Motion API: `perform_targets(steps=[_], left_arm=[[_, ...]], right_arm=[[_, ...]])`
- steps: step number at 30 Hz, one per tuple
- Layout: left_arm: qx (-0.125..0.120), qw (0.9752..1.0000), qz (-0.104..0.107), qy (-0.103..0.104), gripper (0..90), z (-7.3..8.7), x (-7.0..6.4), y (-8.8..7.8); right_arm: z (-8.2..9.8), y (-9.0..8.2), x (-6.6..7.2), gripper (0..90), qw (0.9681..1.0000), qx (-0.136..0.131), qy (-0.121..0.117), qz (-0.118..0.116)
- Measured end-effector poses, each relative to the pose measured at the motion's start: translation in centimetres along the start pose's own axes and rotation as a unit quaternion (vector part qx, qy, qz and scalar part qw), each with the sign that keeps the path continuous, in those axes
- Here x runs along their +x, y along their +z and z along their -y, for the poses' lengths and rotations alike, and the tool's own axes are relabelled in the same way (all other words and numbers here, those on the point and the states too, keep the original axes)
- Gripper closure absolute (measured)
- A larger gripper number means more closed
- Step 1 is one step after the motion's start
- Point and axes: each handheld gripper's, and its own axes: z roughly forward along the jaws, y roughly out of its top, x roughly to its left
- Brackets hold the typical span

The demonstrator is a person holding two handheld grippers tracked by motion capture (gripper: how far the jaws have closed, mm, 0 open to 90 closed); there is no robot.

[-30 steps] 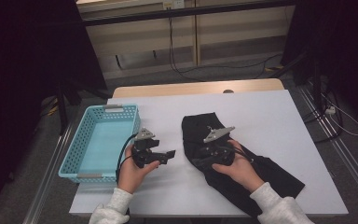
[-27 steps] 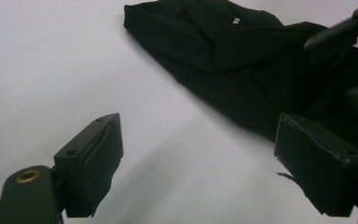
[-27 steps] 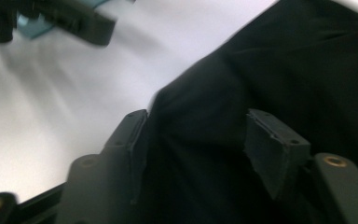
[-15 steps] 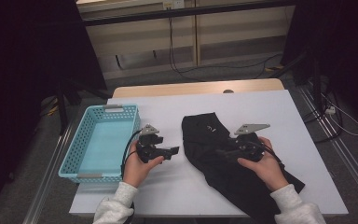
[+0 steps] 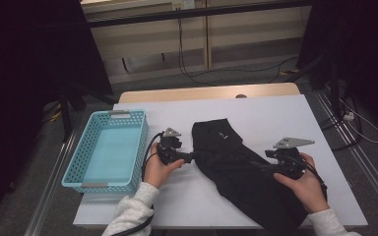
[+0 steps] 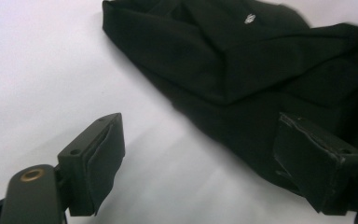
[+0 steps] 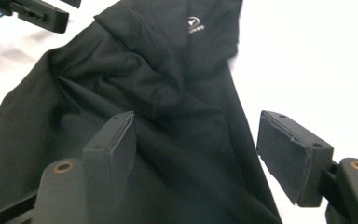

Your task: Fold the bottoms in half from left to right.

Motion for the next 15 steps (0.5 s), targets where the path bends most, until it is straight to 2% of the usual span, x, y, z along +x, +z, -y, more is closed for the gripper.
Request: perform_targets(steps=[7, 9, 12, 15], left_arm=[[0.004, 1.0000, -0.007, 0.002, 22.3, -0.3, 0.3, 1.5], [0.000, 0.9999, -0.009, -0.004, 22.7, -0.4, 0.4, 1.8], [0.002, 0.9999, -0.014, -0.004, 24.2, -0.7, 0.5, 2.0], [-0.006, 0.9999, -0.010, -0.011, 24.1, -0.8, 0.2, 2.5]], right_arm=[[0.8, -1.7, -0.8, 28.6, 0.9996, -0.006, 0.010, 0.025], [1.0, -1.9, -0.9, 28.6, 0.9995, -0.006, 0.013, 0.027], [1.3, -2.4, -1.1, 28.5, 0.9994, -0.008, 0.016, 0.030], [1.6, -2.6, -1.3, 28.6, 0.9992, -0.008, 0.019, 0.034]])
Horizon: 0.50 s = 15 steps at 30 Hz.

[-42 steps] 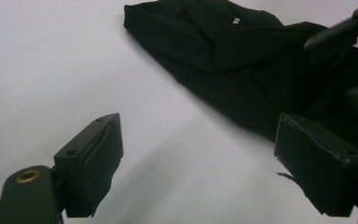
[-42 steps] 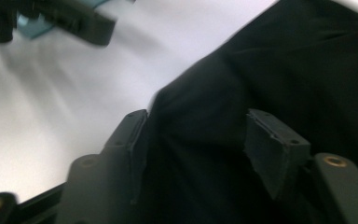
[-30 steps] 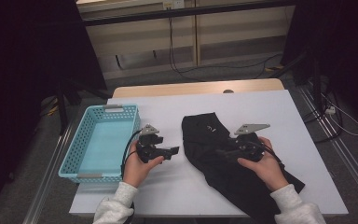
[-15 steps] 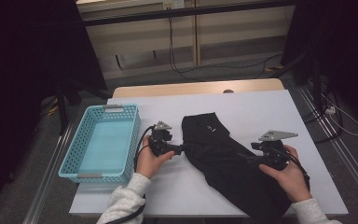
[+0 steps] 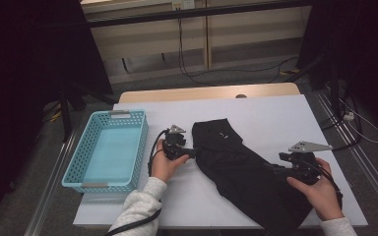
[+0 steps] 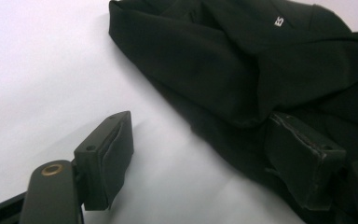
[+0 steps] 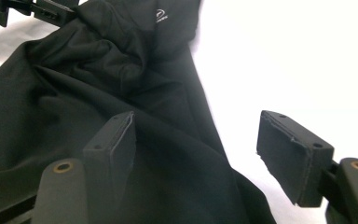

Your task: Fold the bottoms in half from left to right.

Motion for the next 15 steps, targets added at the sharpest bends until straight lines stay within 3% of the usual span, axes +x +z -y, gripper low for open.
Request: perform_targets(steps=[2, 5, 7, 10, 11, 14, 15], left_arm=[[0.000, 1.0000, -0.002, 0.001, 25.2, -0.20, -0.31, 0.34], [0.007, 0.9999, -0.013, 0.003, 33.9, -0.64, -0.67, 0.66], [0.003, 0.9999, -0.009, -0.012, 37.1, -0.73, -0.72, 0.86], [0.001, 0.9997, -0.021, -0.016, 50.0, -0.74, -0.72, 0.87], [-0.001, 0.9995, -0.026, -0.015, 50.0, -0.70, -0.74, 0.85], [-0.007, 0.9989, -0.018, -0.042, 55.5, -0.69, -0.76, 0.94], [-0.005, 0.9990, -0.014, -0.043, 57.5, -0.73, -0.83, 0.97]], right_arm=[[0.08, -0.09, -0.08, 28.6, 1.0000, 0.000, 0.003, 0.003], [0.05, -0.21, 0.02, 28.6, 1.0000, -0.003, 0.004, 0.005], [0.06, -0.18, 0.10, 28.6, 1.0000, -0.002, 0.001, 0.004], [0.07, 0.05, 0.25, 28.6, 1.0000, 0.000, 0.002, 0.003], [0.05, 0.14, 0.32, 28.6, 1.0000, 0.002, 0.000, 0.001], [0.01, 0.40, 0.56, 28.6, 1.0000, 0.007, -0.004, -0.002], [-0.02, 0.44, 0.59, 28.6, 1.0000, 0.007, -0.005, -0.001]])
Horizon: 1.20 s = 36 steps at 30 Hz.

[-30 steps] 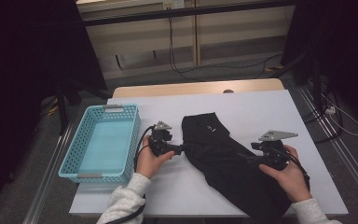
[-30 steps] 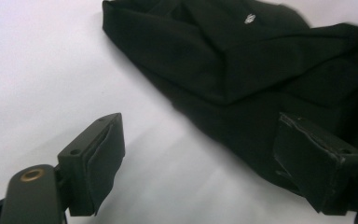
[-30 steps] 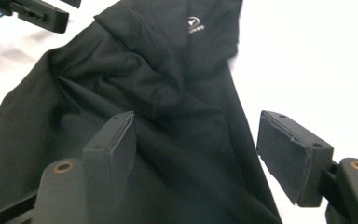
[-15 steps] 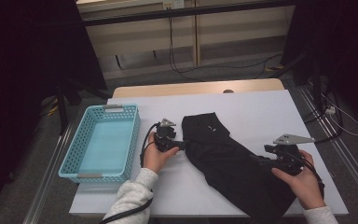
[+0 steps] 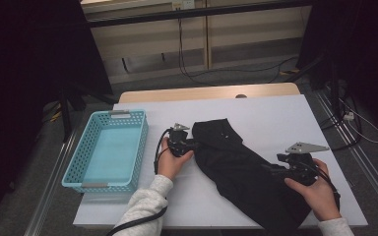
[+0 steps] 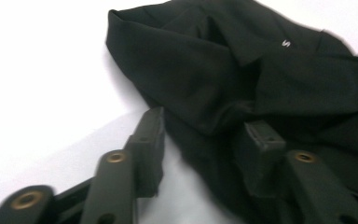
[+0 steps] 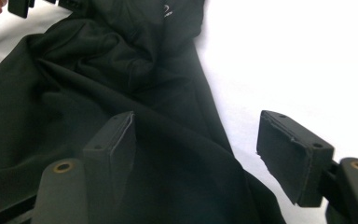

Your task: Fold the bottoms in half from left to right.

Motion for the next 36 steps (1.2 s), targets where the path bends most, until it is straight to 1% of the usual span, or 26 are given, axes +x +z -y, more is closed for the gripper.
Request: perform_targets(steps=[1, 2, 3, 4, 5, 6, 8, 9, 10, 12, 13, 15, 16, 18, 20, 21, 22, 23, 24, 28, 29, 30, 31, 32, 33, 36], left_arm=[[0.002, 1.0000, 0.007, 0.004, 58.9, -0.1, -0.3, 0.2], [0.002, 1.0000, 0.007, 0.004, 59.1, -0.1, -0.3, 0.2], [0.001, 1.0000, 0.004, 0.005, 59.1, -0.1, -0.4, 0.2], [0.003, 0.9999, -0.002, 0.016, 61.8, -0.1, -0.5, 0.2], [0.005, 0.9998, -0.001, 0.017, 63.4, -0.1, -0.5, 0.2], [0.004, 0.9999, 0.002, 0.009, 67.6, -0.1, -0.5, 0.2], [0.004, 0.9999, 0.011, -0.008, 69.4, 0.0, -0.4, 0.3], [0.009, 0.9995, 0.023, -0.021, 70.9, -0.1, -0.3, 0.3], [0.014, 0.9988, 0.033, -0.035, 75.3, -0.1, -0.4, 0.4], [0.017, 0.9987, 0.034, -0.034, 76.2, -0.2, -0.5, 0.4], [0.022, 0.9982, 0.041, -0.039, 77.8, -0.3, -0.6, 0.4], [0.020, 0.9982, 0.040, -0.040, 78.8, -0.3, -0.5, 0.4], [0.019, 0.9980, 0.041, -0.045, 80.2, -0.3, -0.4, 0.4], [0.012, 0.9984, 0.033, -0.045, 80.6, -0.4, -0.1, 0.0], [0.001, 0.9978, 0.031, -0.058, 80.9, -0.6, 0.5, -0.8], [-0.006, 0.9977, 0.020, -0.065, 80.9, -0.7, 1.2, -1.7], [-0.006, 0.9977, 0.020, -0.065, 80.9, -0.7, 1.2, -1.7], [-0.010, 0.9966, 0.015, -0.080, 80.9, -0.4, 2.3, -2.5], [-0.010, 0.9966, 0.015, -0.080, 80.9, -0.4, 2.3, -2.5], [-0.014, 0.9956, -0.007, -0.092, 81.0, 0.2, 3.9, -3.8], [-0.013, 0.9954, -0.013, -0.094, 81.0, 0.3, 4.1, -4.1], [-0.011, 0.9955, -0.018, -0.092, 81.0, 0.4, 4.3, -4.5], [-0.011, 0.9955, -0.018, -0.092, 80.9, 0.4, 4.3, -4.5], [-0.014, 0.9953, -0.018, -0.094, 81.0, 0.4, 4.5, -4.6], [-0.014, 0.9952, -0.017, -0.096, 80.9, 0.4, 4.5, -4.7], [-0.014, 0.9955, -0.016, -0.092, 80.9, 0.4, 4.5, -4.8]], right_arm=[[-0.1, 0.0, 0.1, 28.6, 1.0000, -0.002, 0.002, 0.002], [-0.1, 0.0, 0.1, 28.6, 1.0000, -0.002, 0.002, 0.002], [-0.1, 0.1, 0.1, 28.6, 1.0000, -0.003, 0.000, 0.001], [-0.1, 0.1, 0.1, 28.6, 1.0000, -0.001, 0.000, 0.001], [-0.1, 0.1, 0.2, 28.6, 1.0000, -0.001, 0.001, 0.000], [-0.1, 0.3, 0.2, 28.6, 1.0000, 0.001, -0.003, -0.001], [-0.1, 0.3, 0.2, 28.6, 1.0000, 0.002, -0.002, -0.001], [-0.1, 0.4, 0.2, 28.6, 1.0000, 0.002, -0.002, -0.001], [-0.1, 0.4, 0.3, 28.6, 1.0000, 0.003, -0.004, -0.003], [-0.1, 0.4, 0.3, 28.6, 1.0000, 0.003, -0.004, -0.003], [-0.1, 0.4, 0.3, 28.4, 1.0000, 0.002, -0.004, -0.003], [-0.2, 0.3, 0.3, 28.2, 1.0000, 0.002, -0.003, -0.003], [-0.1, 0.3, 0.2, 27.9, 1.0000, 0.003, -0.003, -0.001], [-0.1, 0.2, 0.1, 27.8, 1.0000, 0.004, -0.004, 0.002], [0.0, 0.1, 0.0, 27.8, 1.0000, 0.006, -0.004, 0.003], [0.1, 0.1, 0.0, 27.8, 1.0000, 0.007, -0.005, 0.003], [0.1, 0.1, -0.1, 27.8, 0.9999, 0.008, -0.004, 0.005], [0.2, 0.1, -0.1, 27.8, 0.9999, 0.011, -0.003, 0.007], [0.3, 0.0, -0.2, 27.8, 0.9999, 0.010, -0.004, 0.010], [0.5, -0.5, -0.4, 27.8, 0.9998, 0.010, 0.003, 0.014], [0.7, -0.7, -0.5, 27.9, 0.9998, 0.011, 0.002, 0.019], [1.2, -1.1, -0.8, 28.9, 0.9993, 0.019, 0.002, 0.031], [1.2, -1.1, -0.8, 28.9, 0.9993, 0.019, 0.002, 0.031], [1.6, -1.3, -1.2, 29.8, 0.9986, 0.028, 0.011, 0.044], [1.8, -1.4, -1.3, 31.0, 0.9983, 0.031, 0.016, 0.048], [2.0, -1.4, -1.5, 34.1, 0.9982, 0.033, 0.016, 0.047]])
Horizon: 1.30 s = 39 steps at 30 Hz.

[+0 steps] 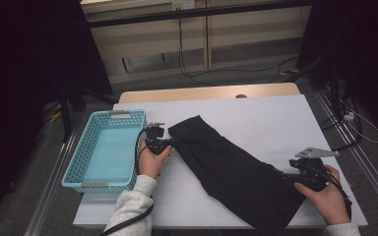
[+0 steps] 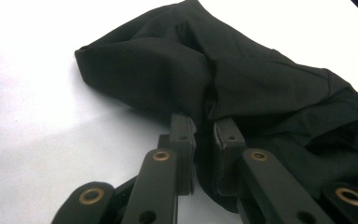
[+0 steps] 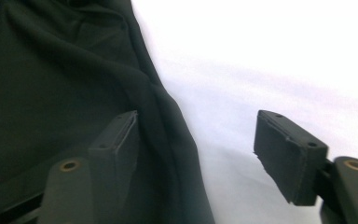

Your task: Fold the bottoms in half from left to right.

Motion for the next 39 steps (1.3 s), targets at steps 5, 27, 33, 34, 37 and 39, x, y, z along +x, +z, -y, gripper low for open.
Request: perform_targets(steps=[5, 27, 33, 34, 37, 39], left_arm=[[0.007, 1.0000, -0.002, 0.004, 80.7, 0.2, 0.0, 0.2], [0.001, 0.9997, 0.003, 0.023, 65.3, 0.4, -0.4, 0.2], [-0.006, 0.9995, -0.003, 0.031, 53.5, 0.3, -0.2, 0.1], [-0.006, 0.9995, -0.003, 0.031, 52.6, 0.3, -0.2, 0.1], [-0.004, 0.9994, -0.002, 0.033, 45.7, 0.4, -0.2, 0.4], [-0.005, 0.9994, -0.002, 0.033, 40.0, 0.4, -0.2, 0.4]], right_arm=[[0.5, 0.7, 0.3, 47.9, 0.9995, 0.030, -0.004, -0.006], [0.9, -0.6, -1.8, 88.5, 0.9985, 0.054, 0.002, -0.003], [1.4, -1.0, -2.9, 87.5, 0.9986, 0.050, 0.013, 0.013], [1.4, -1.0, -2.9, 87.5, 0.9986, 0.050, 0.013, 0.013], [1.2, -0.7, -2.5, 74.1, 0.9985, 0.050, 0.001, 0.024], [1.1, -0.7, -2.4, 67.9, 0.9986, 0.048, -0.002, 0.024]])
